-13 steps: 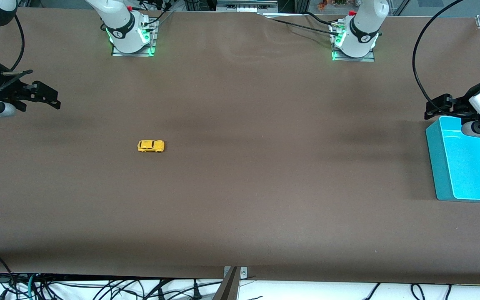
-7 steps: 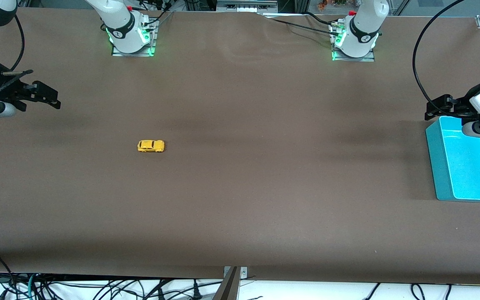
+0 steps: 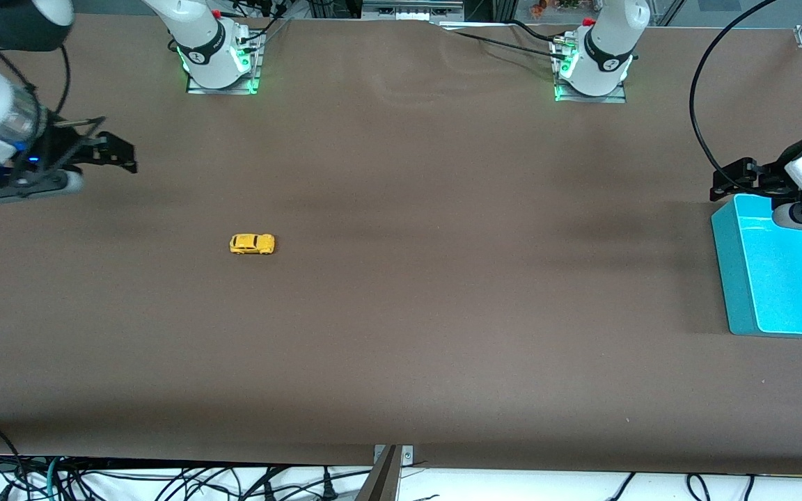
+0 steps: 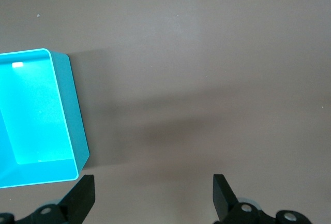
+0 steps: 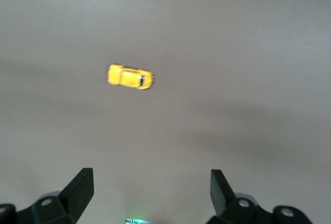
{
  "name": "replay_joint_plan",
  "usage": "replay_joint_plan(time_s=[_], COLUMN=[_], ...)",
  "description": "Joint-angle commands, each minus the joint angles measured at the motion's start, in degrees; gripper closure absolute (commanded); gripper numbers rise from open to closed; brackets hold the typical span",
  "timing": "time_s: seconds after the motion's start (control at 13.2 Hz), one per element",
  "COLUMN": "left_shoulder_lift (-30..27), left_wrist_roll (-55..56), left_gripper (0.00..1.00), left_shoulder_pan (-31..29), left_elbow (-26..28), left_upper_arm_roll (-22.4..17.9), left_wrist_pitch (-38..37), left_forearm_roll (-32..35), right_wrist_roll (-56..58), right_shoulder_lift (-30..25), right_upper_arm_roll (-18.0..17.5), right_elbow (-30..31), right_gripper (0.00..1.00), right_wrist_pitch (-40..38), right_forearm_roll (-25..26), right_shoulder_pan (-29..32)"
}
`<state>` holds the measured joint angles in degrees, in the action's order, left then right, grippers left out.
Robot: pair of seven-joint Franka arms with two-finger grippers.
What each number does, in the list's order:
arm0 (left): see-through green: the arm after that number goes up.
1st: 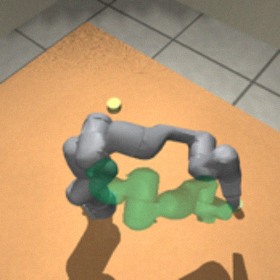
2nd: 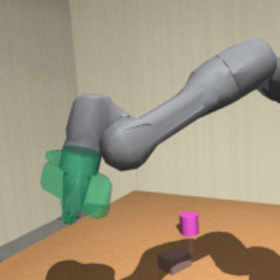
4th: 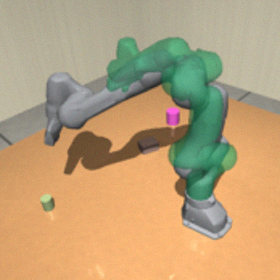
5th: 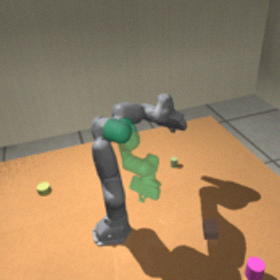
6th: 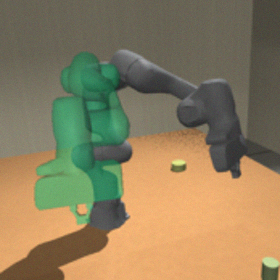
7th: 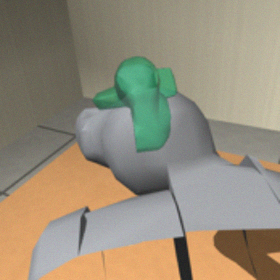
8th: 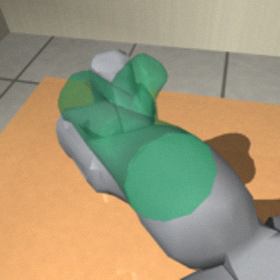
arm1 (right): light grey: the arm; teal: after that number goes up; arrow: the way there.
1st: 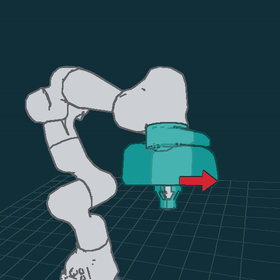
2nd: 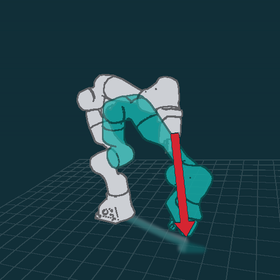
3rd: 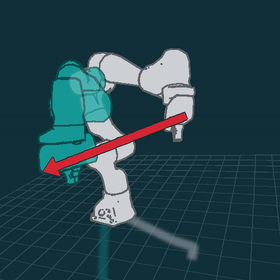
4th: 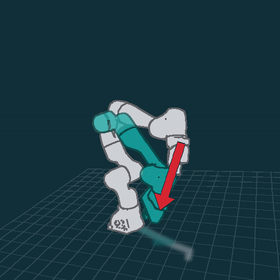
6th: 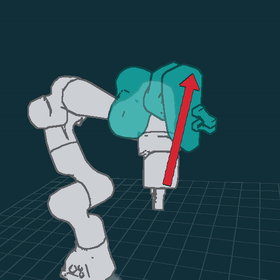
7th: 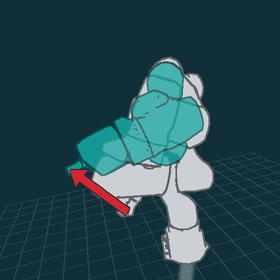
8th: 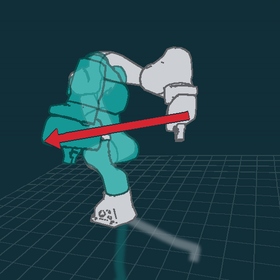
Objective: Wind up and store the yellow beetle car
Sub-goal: 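Reach the right gripper over the yellow beetle car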
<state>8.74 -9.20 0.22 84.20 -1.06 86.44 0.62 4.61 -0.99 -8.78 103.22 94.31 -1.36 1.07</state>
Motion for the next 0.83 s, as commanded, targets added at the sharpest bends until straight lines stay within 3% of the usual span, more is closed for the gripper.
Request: replay_joint_plan(time_s=[0.0,0.15,0.38,0.76], left_shoulder_lift=[0.4,0.4,0.5,0.5], left_wrist_roll=[-0.2,-0.2,-0.2,-0.3], left_gripper=[0.0,0.0,0.0,0.0], left_shoulder_pan=[-0.2,-0.2,-0.2,-0.3], left_elbow=[-1.1,-1.1,-1.1,-1.1], left_upper_arm_roll=[0.0,0.0,0.0,0.0], left_wrist_pitch=[0.0,0.0,0.0,0.0], left_forearm_roll=[-1.2,-1.2,-1.2,-1.2], right_wrist_roll=[1.7,9.3,23.7,46.5], right_shoulder_lift=[-1.8,-1.8,-1.8,0.5], right_upper_arm_roll=[-5.6,-8.2,-8.5,-8.7], right_elbow=[6.2,9.9,17.3,31.4], right_gripper=[0.0,0.0,0.0,0.0], right_wrist_pitch=[2.0,5.0,14.0,40.5], right_forearm_roll=[0.3,0.1,0.0,0.0], right_shoulder_pan=[0.3,0.3,0.3,0.2])
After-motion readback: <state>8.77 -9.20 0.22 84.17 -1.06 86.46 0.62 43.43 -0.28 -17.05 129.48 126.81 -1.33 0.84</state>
